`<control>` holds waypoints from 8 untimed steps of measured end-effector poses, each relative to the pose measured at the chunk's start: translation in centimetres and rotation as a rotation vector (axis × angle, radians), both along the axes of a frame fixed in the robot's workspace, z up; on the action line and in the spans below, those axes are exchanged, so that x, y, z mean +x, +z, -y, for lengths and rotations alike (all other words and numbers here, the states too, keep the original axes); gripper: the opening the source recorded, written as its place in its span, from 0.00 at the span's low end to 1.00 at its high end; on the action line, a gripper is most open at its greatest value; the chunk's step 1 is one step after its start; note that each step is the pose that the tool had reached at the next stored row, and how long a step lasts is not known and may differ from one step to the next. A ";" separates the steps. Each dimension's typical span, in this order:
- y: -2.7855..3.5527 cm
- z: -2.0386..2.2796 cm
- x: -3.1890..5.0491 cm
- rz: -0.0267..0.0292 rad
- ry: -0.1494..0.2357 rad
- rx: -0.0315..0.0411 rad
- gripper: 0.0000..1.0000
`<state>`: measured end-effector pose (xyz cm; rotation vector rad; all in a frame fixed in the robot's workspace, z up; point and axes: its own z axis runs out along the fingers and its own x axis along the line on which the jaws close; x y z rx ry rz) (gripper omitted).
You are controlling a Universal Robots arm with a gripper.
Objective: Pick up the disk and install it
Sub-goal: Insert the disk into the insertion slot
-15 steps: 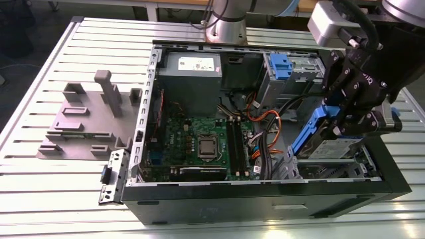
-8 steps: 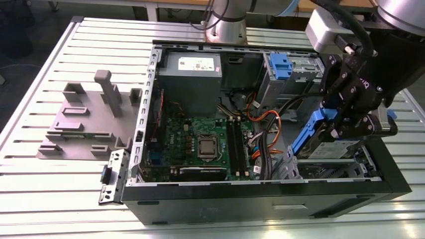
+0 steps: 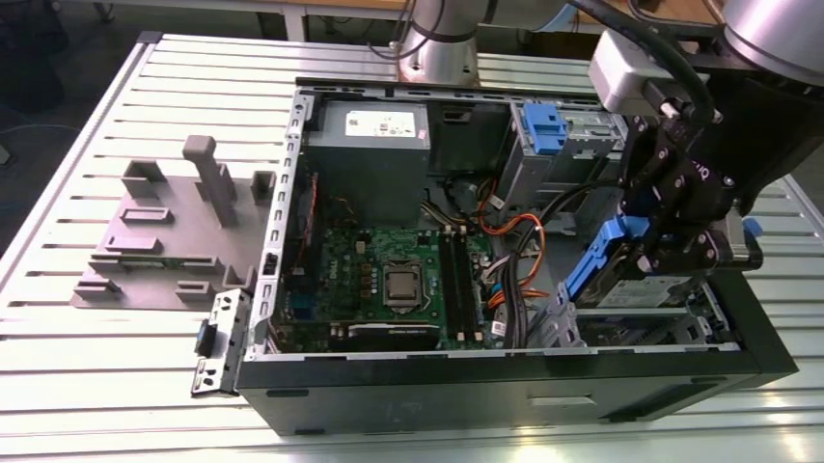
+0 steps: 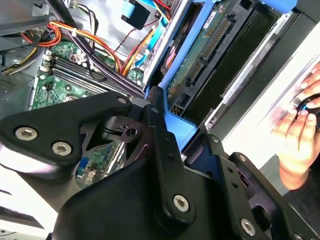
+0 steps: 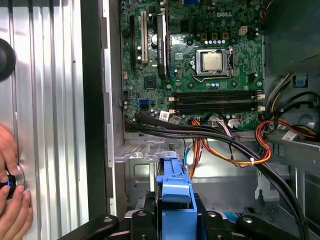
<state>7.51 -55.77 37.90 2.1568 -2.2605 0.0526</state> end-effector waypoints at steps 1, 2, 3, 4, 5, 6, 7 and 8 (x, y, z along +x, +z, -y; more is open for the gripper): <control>-0.07 0.01 0.00 0.0001 0.000 0.0001 0.36; -0.13 0.02 0.00 0.0001 0.000 0.0001 0.36; -0.18 0.03 0.00 0.0001 0.000 -0.0001 0.36; -0.23 0.04 0.00 0.0001 0.000 0.0000 0.36; -0.25 0.05 0.00 0.0000 0.000 -0.0001 0.36; -0.25 0.05 0.00 0.0000 0.000 -0.0003 0.36; -0.25 0.05 0.00 0.0000 0.000 -0.0003 0.36; -0.26 0.05 0.00 0.0001 0.000 -0.0002 0.36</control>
